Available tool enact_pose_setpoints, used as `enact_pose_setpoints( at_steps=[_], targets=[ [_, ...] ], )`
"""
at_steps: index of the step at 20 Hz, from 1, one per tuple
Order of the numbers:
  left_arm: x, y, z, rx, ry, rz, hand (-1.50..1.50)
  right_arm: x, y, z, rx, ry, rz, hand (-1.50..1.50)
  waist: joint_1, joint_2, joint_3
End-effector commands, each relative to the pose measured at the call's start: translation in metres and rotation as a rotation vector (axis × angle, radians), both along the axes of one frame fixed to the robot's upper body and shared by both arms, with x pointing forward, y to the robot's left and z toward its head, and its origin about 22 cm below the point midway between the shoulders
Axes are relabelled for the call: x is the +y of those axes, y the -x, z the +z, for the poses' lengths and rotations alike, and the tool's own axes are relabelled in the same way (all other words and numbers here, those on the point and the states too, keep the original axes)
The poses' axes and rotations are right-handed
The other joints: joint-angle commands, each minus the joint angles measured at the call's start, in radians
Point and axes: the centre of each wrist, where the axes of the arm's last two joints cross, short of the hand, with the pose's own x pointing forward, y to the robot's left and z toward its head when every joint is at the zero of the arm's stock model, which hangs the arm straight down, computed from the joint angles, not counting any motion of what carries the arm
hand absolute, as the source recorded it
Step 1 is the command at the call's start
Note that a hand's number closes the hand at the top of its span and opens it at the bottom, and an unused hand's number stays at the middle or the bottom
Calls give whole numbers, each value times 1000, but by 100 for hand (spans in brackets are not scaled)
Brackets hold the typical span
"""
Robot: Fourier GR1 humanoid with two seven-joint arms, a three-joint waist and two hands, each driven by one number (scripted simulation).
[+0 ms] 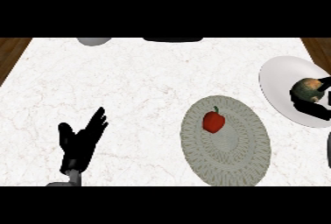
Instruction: Pick the squash from the placemat and place it in the plate
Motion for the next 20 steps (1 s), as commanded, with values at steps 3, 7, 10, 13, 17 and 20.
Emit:
enact_pose_setpoints(
  at_steps=[3, 7, 10, 13, 17, 20],
  targets=[
    [3, 4, -4, 13, 2, -22, 0, -41, -41, 8, -18, -19, -44, 150, 20, 6, 1],
    [-1, -3, -2, 3, 5, -15, 0, -75, -38, 16, -24, -12, -47, 150, 29, 12, 2],
    [-6, -4, 2, 0, -1, -32, 0, -86, -31, 9, 182, -47, -128, 150, 37, 15, 1],
    [-23, -15, 6, -27, 5, -67, 0, -85, -18, -19, 378, 110, -83, -150, 57, 31, 3],
    [-17, -17, 9, -25, -7, -65, 0, -67, -43, -7, 418, 20, 17, -150, 72, 31, 5],
    [-5, -23, 14, -31, 7, -39, 0, -78, -34, -10, 350, -55, 108, -150, 58, 31, 8]
  ],
)
